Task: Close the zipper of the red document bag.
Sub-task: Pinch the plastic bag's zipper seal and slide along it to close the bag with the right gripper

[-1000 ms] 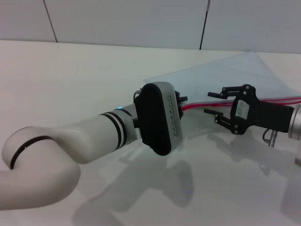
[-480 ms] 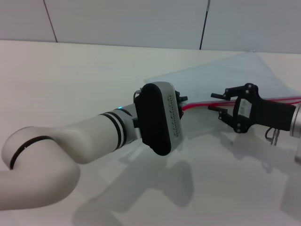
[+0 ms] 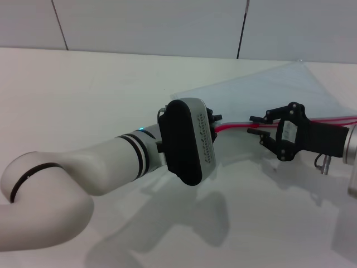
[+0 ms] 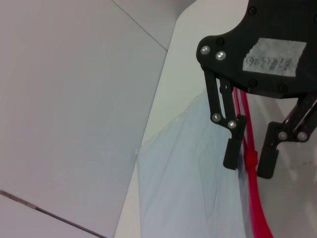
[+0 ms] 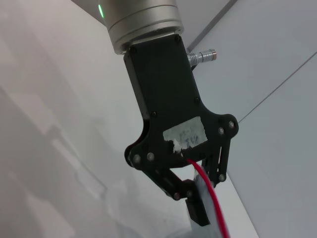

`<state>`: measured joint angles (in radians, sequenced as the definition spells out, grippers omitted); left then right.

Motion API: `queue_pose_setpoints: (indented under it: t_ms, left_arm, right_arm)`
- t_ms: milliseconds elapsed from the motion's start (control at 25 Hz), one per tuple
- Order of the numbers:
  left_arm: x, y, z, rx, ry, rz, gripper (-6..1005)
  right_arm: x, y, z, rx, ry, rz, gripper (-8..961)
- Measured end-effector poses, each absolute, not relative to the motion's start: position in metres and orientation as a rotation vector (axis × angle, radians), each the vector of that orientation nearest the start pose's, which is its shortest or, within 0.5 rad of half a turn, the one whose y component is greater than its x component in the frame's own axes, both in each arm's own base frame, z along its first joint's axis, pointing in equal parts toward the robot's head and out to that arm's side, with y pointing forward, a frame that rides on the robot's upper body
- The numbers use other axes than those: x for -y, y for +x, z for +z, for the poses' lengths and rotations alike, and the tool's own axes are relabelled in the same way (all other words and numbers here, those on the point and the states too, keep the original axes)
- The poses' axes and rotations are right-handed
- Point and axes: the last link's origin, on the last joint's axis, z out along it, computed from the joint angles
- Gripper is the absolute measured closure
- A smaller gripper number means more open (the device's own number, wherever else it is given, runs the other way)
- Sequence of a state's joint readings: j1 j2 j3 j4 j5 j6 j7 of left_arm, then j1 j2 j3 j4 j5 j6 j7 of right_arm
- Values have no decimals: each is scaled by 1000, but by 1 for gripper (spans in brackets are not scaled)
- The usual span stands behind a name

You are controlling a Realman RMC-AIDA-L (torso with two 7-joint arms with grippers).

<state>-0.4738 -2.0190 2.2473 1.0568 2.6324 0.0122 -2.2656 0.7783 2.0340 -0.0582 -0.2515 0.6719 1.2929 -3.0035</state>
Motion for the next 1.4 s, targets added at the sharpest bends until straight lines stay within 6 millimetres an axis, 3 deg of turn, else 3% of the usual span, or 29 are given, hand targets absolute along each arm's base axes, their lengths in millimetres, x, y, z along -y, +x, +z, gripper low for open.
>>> queue_pose_setpoints:
  t_ms: [1400]
  left_arm:
    - [-355,-165,-118,-451,-2306,40,876]
  right_arm:
    - [-372,258,-38,633,-2486,304,875]
